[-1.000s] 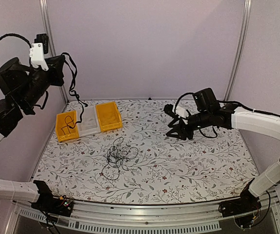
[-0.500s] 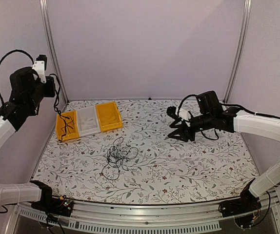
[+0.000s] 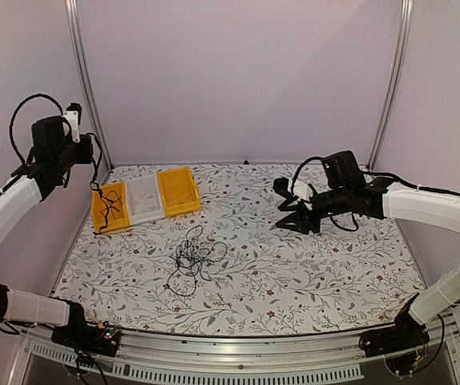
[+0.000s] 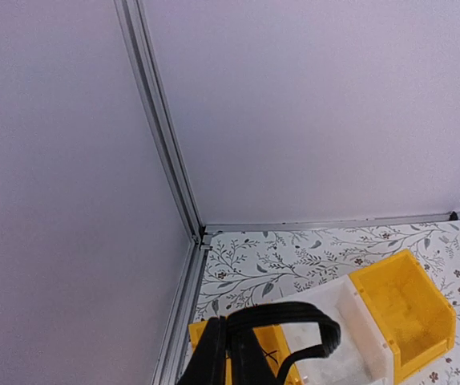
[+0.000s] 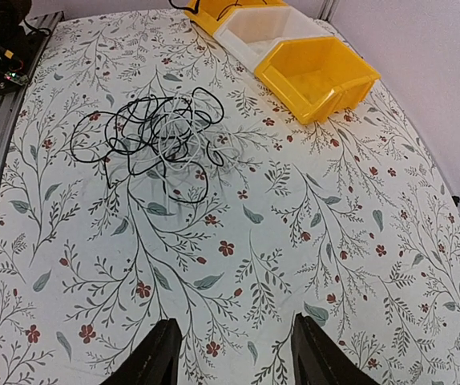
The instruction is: Untangle the cables
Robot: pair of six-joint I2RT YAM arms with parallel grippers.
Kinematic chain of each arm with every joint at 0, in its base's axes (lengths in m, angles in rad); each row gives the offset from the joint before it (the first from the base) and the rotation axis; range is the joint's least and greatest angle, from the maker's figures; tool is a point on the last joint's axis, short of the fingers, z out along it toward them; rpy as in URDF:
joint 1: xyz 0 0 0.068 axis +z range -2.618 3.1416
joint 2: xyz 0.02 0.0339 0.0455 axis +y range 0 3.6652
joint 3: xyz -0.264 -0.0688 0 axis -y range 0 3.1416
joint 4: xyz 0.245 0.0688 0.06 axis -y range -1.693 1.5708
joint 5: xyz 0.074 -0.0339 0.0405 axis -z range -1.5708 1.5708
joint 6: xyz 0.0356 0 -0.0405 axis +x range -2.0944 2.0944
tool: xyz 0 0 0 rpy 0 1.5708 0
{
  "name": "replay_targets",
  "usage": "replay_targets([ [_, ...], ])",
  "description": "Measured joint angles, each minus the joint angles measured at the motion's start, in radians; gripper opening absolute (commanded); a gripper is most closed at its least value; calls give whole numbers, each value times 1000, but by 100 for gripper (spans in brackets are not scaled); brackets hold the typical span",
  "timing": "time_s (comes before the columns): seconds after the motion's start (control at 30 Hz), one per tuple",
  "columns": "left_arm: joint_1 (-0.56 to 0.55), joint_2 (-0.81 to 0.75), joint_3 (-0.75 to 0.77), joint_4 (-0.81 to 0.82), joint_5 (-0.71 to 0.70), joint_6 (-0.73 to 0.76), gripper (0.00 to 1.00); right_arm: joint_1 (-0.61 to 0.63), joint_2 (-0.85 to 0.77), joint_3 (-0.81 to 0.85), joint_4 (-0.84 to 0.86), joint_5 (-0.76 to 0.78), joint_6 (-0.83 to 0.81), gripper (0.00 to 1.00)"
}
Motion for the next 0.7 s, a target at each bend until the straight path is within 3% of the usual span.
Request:
replay_targets([
  [0.4, 68, 149, 78, 119, 40, 1, 0, 0, 13, -11, 2, 10, -19, 51],
  [0.7, 83, 152, -77, 172, 42, -19, 0, 0, 47, -11, 0, 19, -35, 51],
])
